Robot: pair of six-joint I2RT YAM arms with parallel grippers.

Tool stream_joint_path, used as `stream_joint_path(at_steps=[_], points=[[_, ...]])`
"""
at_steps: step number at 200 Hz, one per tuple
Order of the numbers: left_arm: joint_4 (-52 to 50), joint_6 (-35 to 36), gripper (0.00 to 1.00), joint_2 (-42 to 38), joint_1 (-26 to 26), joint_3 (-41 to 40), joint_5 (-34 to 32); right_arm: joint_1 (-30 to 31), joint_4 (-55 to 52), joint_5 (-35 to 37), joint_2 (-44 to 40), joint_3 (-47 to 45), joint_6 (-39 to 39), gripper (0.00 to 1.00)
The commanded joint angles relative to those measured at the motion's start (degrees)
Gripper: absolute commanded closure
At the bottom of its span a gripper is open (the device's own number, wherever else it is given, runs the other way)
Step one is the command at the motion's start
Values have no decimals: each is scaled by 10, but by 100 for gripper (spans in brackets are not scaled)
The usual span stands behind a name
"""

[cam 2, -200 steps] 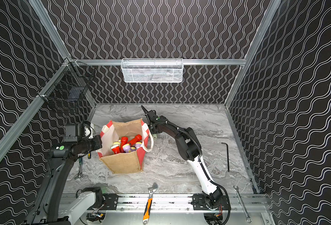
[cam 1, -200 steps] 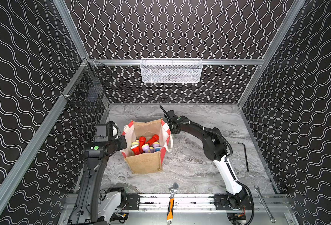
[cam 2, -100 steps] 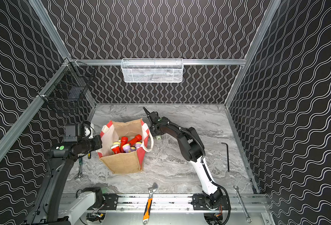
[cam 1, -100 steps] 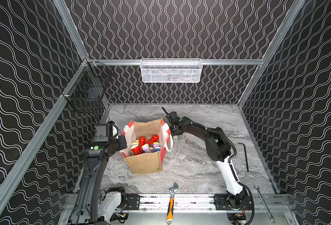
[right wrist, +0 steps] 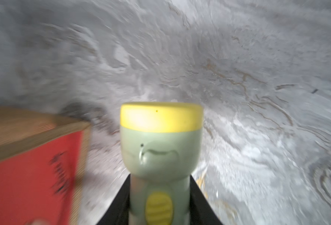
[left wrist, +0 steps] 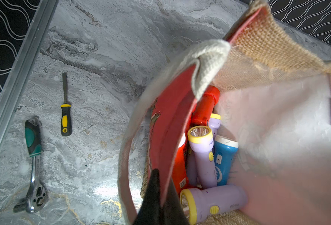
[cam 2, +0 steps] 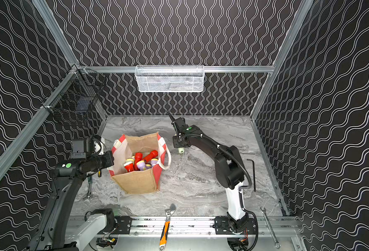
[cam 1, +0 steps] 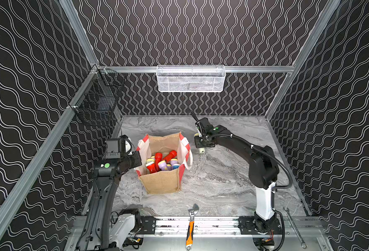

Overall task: Put the flashlights into the tote bags
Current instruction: Pick up the flashlight from the center of the board, then place the flashlight in the canvas bag.

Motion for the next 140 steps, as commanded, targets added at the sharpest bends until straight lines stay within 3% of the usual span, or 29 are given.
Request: stream_joint_path(at_steps=[1,64,140], points=[[44,8,97,-6,1,0,8,0,22,-20,-68,-22,22,68],[50,7,97,-8,1,-1,26,29,54,-88,-181,-9,60,68],[50,3,96,-10,1,0,26,131,110,-78,-171,27,86,67]])
